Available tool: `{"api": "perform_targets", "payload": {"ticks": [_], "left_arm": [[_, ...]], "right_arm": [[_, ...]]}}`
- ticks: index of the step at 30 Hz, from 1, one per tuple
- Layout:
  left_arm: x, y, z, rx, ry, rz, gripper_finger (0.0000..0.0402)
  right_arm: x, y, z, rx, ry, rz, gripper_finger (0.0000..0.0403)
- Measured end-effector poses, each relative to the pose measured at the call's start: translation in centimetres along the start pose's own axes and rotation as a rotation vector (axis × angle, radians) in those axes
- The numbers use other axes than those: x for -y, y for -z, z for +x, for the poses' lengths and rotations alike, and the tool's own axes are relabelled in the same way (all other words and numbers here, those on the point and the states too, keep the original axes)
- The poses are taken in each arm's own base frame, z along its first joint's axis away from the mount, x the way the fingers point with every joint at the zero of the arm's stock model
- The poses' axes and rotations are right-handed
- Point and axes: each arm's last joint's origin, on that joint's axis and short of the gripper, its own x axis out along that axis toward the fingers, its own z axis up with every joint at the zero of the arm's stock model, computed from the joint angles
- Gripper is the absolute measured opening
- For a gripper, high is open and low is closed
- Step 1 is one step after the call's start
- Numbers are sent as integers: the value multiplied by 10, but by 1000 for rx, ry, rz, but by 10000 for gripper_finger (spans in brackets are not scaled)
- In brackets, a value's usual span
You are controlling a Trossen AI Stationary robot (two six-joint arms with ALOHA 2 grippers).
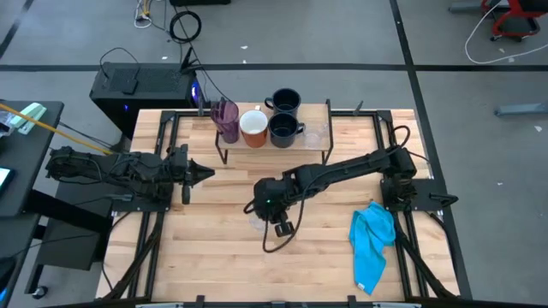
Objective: Stack small to large cups/mugs on shelf
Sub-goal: Put the transparent mug on the shelf
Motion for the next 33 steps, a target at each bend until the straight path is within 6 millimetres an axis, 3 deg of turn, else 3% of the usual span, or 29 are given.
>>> {"api": "perform_targets", "payload": {"ticks": [7,12,20,29,33], "left_arm": [[0,0,0,0,0,1,32],[0,0,0,-2,0,1,38],[0,0,0,-3,0,1,36],[0,0,0,-2,-1,2,37],[0,0,0,-4,-1,2,40]], "right_arm": [[-15,-2,14,-5,-1,-137,132],[-10,3,31,-55,7,-167,132],[-1,2,36,-34,18,-169,132],[27,-16,43,169,80,-100,132],[42,-14,49,183,68,-100,132]]}}
